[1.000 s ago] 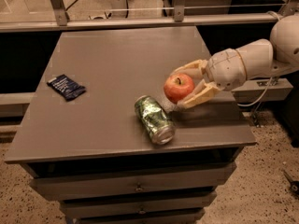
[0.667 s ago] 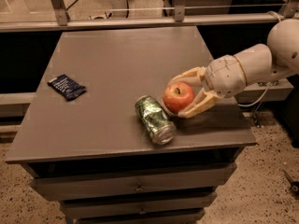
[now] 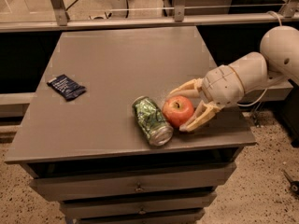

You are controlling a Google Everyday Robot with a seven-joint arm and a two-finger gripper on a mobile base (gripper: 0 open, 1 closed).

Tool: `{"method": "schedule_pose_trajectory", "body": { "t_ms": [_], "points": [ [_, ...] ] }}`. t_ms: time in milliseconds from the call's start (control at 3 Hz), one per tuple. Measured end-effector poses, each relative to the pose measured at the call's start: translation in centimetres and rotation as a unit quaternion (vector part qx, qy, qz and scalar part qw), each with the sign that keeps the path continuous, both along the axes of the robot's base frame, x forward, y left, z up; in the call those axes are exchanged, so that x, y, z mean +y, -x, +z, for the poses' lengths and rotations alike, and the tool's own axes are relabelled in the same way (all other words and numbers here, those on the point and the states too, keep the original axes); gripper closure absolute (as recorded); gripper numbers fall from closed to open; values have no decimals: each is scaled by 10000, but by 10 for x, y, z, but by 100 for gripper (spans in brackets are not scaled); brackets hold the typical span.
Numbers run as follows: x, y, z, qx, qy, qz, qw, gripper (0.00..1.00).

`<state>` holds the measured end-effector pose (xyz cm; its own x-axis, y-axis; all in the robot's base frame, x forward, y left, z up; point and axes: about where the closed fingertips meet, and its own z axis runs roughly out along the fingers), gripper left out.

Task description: Move apple near green can

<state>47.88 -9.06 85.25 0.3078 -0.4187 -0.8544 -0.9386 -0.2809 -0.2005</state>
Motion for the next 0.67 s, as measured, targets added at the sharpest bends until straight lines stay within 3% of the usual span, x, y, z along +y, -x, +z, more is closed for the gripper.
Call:
{"method": "schedule_pose_trajectory", "body": {
  "t_ms": [667],
  "points": [
    [-1,8,-9,73,96,142,9998,14]
  ]
}}
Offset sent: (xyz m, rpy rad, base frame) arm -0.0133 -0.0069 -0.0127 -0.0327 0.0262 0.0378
